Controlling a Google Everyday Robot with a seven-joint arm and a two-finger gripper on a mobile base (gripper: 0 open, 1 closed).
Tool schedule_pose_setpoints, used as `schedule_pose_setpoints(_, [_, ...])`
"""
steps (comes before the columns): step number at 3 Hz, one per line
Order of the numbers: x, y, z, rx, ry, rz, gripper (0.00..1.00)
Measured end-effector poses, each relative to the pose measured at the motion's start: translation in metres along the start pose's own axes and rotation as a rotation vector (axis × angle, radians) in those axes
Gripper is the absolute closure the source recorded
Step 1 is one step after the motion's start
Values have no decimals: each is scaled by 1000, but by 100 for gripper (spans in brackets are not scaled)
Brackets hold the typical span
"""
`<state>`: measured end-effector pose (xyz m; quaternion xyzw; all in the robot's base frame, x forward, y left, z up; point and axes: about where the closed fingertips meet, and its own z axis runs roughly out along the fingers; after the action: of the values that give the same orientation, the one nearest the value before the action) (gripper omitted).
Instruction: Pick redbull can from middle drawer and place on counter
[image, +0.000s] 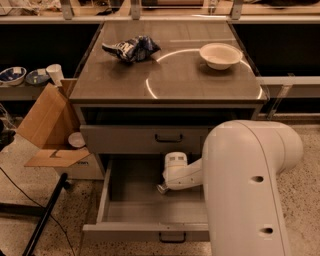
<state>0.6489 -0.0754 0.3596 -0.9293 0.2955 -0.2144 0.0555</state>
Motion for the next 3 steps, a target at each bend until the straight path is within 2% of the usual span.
schedule_pose_setpoints(1, [0, 0, 0, -1, -1, 2, 64])
schedule_pose_setpoints(2, [-3, 6, -15, -9, 2, 28, 87])
schedule_pose_setpoints(3, [-8, 14, -42, -14, 14, 52, 100])
